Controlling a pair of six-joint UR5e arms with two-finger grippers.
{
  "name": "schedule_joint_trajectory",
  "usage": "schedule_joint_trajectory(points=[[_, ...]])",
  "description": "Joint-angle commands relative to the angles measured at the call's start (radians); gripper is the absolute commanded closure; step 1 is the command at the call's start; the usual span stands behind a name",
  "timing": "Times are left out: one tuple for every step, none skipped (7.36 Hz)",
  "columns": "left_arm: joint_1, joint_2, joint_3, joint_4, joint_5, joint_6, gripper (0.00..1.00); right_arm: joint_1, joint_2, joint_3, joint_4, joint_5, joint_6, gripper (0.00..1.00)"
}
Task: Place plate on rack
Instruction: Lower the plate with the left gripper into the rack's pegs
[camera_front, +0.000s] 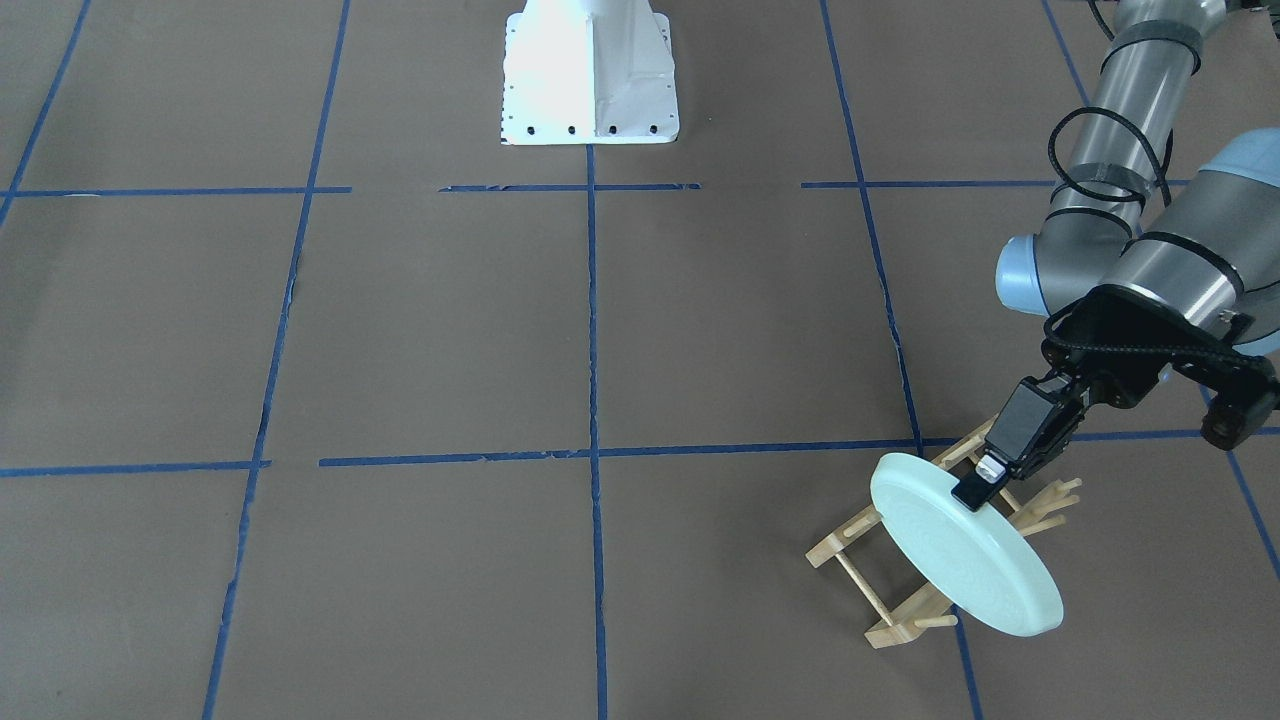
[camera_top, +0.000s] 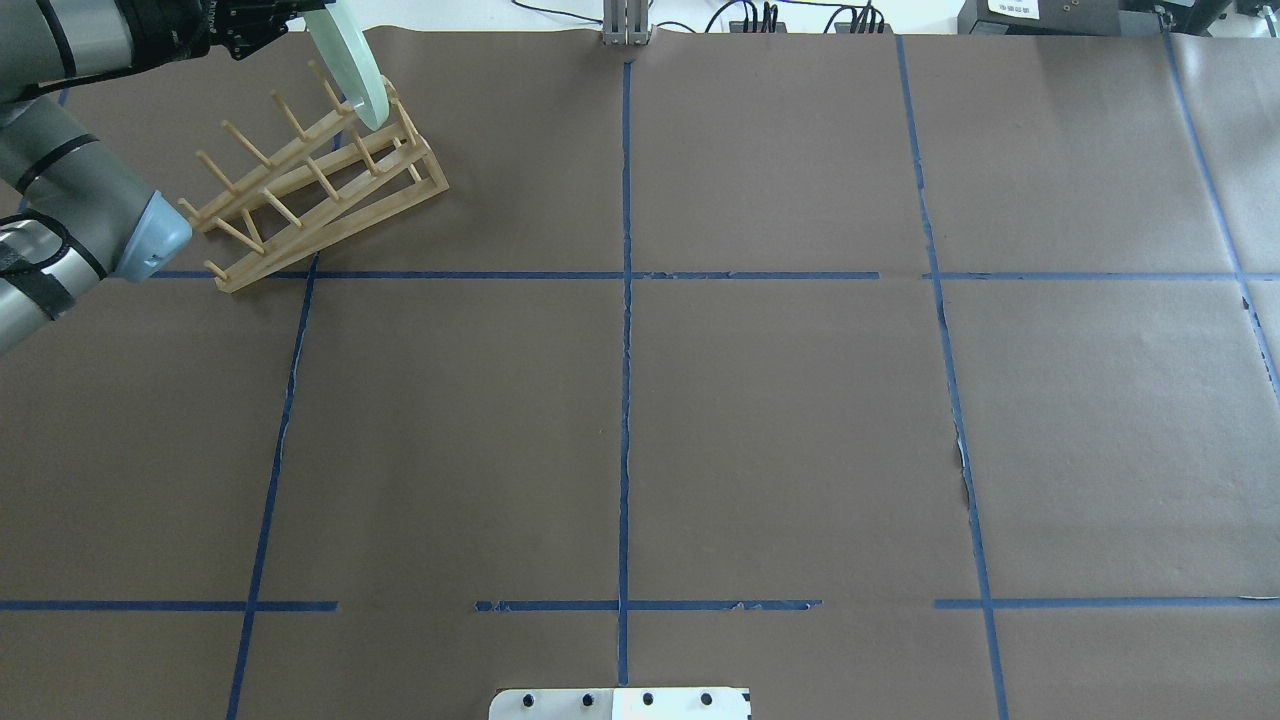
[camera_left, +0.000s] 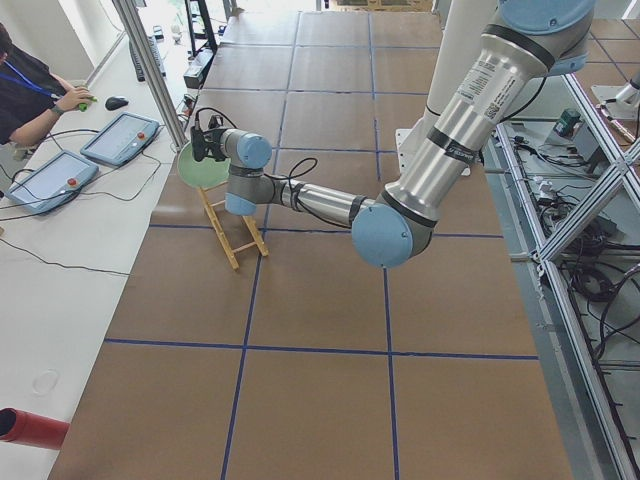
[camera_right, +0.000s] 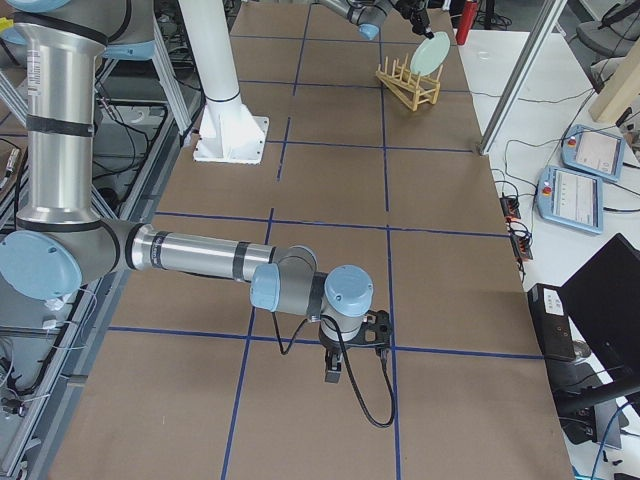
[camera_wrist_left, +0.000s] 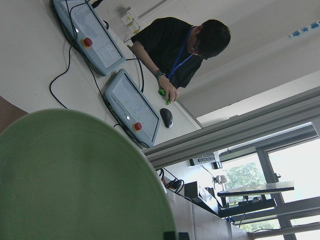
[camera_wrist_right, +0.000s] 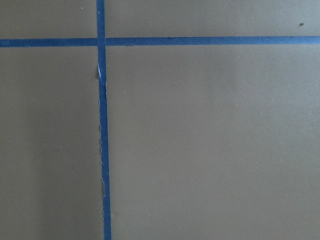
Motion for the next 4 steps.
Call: schedule_joint_trajectory(points=[[0.017, 0.000, 0.018, -0.007, 0.017, 0.001, 1.00, 0.000, 0.000, 0.000, -0.001, 0.000, 0.000, 0.00], [0.030, 0.000, 0.021, -0.007, 0.032, 0.001, 1.00, 0.000, 0.000, 0.000, 0.000, 0.000, 0.000, 0.00], [0.034, 0.000, 0.027, -0.007, 0.033, 0.001, 1.00, 0.000, 0.000, 0.000, 0.001, 0.000, 0.000, 0.00], [0.033, -0.003, 0.031, -0.007, 0.034, -0.001, 1.00, 0.000, 0.000, 0.000, 0.001, 0.000, 0.000, 0.00]])
